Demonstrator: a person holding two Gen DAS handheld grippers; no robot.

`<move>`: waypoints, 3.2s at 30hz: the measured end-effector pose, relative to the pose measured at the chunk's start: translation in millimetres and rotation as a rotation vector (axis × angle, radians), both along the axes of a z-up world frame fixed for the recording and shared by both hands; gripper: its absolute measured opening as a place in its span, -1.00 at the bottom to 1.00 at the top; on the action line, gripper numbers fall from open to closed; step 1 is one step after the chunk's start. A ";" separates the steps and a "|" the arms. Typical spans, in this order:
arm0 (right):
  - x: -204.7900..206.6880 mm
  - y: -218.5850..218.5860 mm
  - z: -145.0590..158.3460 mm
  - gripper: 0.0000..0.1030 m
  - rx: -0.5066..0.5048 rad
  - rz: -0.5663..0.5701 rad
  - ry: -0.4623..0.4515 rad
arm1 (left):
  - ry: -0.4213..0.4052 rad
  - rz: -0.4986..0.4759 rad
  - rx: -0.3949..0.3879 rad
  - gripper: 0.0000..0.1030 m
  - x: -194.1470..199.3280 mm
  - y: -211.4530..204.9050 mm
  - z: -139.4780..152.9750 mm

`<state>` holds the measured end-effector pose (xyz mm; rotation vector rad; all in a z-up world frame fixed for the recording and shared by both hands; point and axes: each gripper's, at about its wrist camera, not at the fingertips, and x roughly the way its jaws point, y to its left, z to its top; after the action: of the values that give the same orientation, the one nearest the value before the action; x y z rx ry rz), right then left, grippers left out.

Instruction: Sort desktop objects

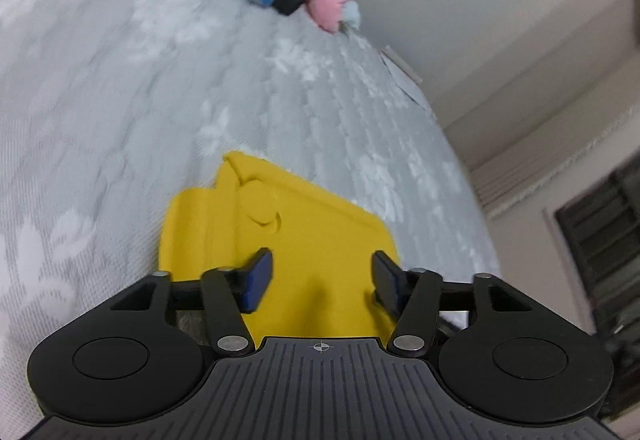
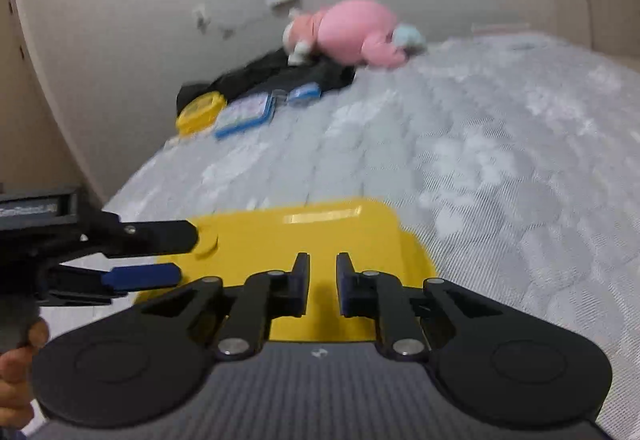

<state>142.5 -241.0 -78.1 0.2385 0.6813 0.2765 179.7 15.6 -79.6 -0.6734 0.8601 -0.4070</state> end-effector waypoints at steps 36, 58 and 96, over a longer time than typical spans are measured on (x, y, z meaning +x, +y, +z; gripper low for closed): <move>-4.7 108.2 -12.5 -0.86 -0.152 0.232 -0.131 | -0.114 0.101 -0.269 0.81 -2.2 56.5 -4.9; 5.3 -3.9 -6.6 -0.87 0.042 -0.012 0.011 | -0.226 -0.094 0.305 0.34 -29.8 -43.7 2.9; -14.4 65.1 1.6 -0.82 -0.150 0.153 -0.156 | -0.258 0.095 -0.007 0.47 -28.0 23.2 14.3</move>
<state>128.1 -175.9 -76.5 0.0209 0.5635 0.3839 151.7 38.8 -65.3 -0.6497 0.5807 -0.4009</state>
